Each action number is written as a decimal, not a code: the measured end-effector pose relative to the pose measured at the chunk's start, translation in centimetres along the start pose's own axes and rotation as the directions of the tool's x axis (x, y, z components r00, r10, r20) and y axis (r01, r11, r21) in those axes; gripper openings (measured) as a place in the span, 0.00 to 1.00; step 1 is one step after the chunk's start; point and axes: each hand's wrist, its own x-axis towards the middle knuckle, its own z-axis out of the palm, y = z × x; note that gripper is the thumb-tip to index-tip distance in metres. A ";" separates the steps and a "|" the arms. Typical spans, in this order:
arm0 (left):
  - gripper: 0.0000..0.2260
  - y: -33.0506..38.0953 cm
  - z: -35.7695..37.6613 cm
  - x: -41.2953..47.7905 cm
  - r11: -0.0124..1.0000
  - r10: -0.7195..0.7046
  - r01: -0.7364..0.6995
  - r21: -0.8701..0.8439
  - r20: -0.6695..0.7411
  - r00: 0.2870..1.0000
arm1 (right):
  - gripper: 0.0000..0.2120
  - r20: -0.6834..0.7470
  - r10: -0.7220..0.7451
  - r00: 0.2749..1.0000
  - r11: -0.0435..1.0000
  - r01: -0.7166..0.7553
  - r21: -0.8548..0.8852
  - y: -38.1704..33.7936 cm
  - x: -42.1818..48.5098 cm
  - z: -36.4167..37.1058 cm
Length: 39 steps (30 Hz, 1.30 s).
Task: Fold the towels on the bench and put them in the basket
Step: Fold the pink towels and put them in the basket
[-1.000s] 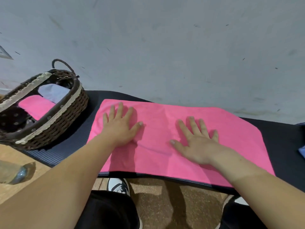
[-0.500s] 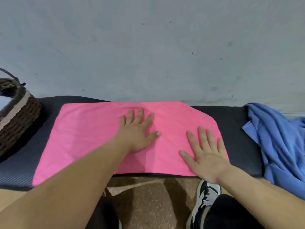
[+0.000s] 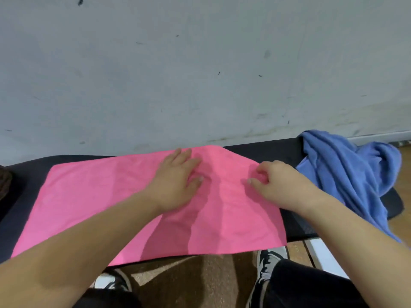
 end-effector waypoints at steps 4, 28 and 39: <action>0.22 5.3 -1.0 7.4 0.994 0.106 -0.104 -0.039 0.043 0.993 | 0.18 -0.040 0.097 0.995 0.994 -0.099 -0.043 1.5 -0.7 0.8; 0.26 10.1 -3.7 14.0 0.987 0.110 -0.126 -0.101 -0.151 0.982 | 0.13 -0.121 0.234 0.965 0.844 -0.139 0.518 5.0 -2.6 0.1; 0.33 10.7 4.9 9.0 0.991 -0.032 -0.015 0.137 0.337 0.941 | 0.21 0.333 0.245 0.910 0.857 -0.364 0.364 5.2 -4.0 -1.9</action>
